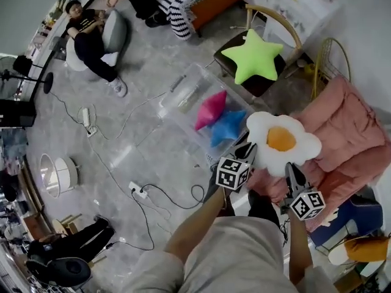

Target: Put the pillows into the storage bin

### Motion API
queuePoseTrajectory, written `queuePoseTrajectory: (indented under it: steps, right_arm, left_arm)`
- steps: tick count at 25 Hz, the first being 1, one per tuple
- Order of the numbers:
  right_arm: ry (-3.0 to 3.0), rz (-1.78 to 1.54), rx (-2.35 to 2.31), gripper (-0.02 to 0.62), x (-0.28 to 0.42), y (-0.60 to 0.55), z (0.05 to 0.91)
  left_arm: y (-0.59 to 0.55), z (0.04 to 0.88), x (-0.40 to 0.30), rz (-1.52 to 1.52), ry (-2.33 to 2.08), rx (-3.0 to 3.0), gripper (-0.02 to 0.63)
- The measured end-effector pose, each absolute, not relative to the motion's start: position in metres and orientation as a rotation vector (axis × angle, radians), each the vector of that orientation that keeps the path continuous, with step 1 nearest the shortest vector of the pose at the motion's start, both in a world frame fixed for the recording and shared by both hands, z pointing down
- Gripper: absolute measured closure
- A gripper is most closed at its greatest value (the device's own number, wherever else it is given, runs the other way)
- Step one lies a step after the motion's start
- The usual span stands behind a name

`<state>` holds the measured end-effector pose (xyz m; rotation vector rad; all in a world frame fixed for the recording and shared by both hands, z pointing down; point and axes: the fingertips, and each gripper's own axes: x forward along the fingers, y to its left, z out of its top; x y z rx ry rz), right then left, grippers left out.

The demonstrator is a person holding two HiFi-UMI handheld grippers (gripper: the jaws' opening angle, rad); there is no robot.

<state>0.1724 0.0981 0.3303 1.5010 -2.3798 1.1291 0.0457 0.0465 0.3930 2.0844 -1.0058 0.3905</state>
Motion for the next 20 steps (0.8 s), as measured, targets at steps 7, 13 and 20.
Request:
queuePoseTrajectory:
  steps: [7,13,20]
  right_arm:
    - [-2.439,1.167,1.252,0.589,0.025,0.029,0.345]
    - [-2.414,1.154,1.054,0.589,-0.08,-0.023,0.368]
    - [-2.318,1.27,0.92,0.589,-0.17,-0.057,0.409]
  left_arm:
    - [0.013,0.4,-0.118,0.27,-1.193,1.932,0.566]
    - [-0.007,0.427,-0.224,0.165,-1.296,1.783,0.566]
    - [-0.011,0.459,-0.321,0.127,-1.387,1.653,0.565]
